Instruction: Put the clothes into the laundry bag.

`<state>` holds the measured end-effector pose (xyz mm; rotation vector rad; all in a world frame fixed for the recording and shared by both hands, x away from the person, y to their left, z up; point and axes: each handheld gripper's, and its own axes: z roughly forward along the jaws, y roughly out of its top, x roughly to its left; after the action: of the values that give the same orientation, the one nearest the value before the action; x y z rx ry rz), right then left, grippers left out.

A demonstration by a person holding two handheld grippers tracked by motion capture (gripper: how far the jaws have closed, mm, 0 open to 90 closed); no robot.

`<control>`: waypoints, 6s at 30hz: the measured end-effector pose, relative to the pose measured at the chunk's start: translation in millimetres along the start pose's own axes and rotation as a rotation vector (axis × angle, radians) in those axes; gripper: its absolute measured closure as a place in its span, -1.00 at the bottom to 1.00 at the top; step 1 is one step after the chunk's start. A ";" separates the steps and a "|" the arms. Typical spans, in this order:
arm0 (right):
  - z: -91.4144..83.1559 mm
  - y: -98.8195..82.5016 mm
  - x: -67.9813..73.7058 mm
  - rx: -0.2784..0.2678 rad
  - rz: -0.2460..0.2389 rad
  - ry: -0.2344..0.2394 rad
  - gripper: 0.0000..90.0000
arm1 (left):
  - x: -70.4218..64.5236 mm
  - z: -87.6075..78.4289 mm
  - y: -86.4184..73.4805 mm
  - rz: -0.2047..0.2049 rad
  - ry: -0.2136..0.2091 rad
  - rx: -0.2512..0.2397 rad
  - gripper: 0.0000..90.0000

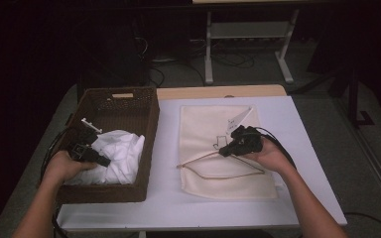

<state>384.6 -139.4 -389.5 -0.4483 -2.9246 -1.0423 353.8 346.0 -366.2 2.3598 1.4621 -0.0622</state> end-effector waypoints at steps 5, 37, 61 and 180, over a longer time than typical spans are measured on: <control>-1.5 0.1 -2.1 -0.007 0.011 0.003 0.93 | 4.9 -7.6 -4.3 -0.035 -0.047 -0.045 0.76; -29.2 17.6 -19.9 -0.036 0.021 -0.031 0.93 | -2.3 -74.8 -6.6 -0.047 -0.266 -0.343 0.77; -35.2 23.5 -24.3 -0.044 0.029 -0.054 0.94 | -97.3 -91.9 42.9 0.202 -0.398 -0.389 0.77; -37.1 13.6 22.4 -0.019 -0.020 0.024 0.97 | -224.0 114.5 63.9 0.124 -0.329 -0.224 0.74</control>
<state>363.4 -146.4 -349.9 -0.4044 -2.9072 -1.0707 323.3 91.2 -404.8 2.1321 1.1049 -0.2307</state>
